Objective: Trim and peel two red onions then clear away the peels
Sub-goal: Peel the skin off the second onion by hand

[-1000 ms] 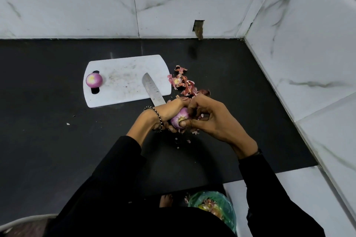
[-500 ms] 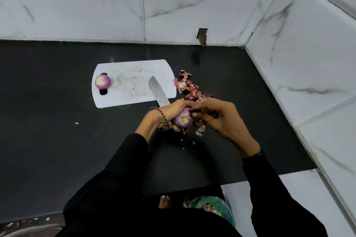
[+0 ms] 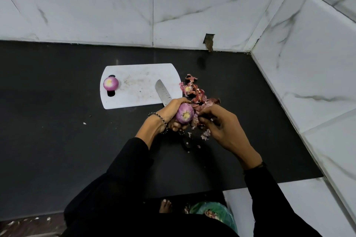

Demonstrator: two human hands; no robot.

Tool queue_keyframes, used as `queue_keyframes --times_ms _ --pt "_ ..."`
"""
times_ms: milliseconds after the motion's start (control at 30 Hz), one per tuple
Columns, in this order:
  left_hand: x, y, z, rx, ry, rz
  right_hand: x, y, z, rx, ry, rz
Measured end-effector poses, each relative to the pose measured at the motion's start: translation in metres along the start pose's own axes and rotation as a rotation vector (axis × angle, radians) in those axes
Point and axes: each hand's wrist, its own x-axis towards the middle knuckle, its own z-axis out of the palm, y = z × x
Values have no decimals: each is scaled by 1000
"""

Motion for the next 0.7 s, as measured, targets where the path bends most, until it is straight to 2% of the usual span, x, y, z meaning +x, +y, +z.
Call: queue_keyframes --times_ms 133,333,433,700 --pt "8 -2 -2 -53 69 3 0 0 0 -28 97 73" --pt "14 -4 1 -68 115 39 0 -3 1 -21 132 186" --pt "14 -1 3 -82 176 67 3 -5 0 -89 125 165" --pt "11 2 6 -13 146 177 8 -19 -2 -54 161 45"
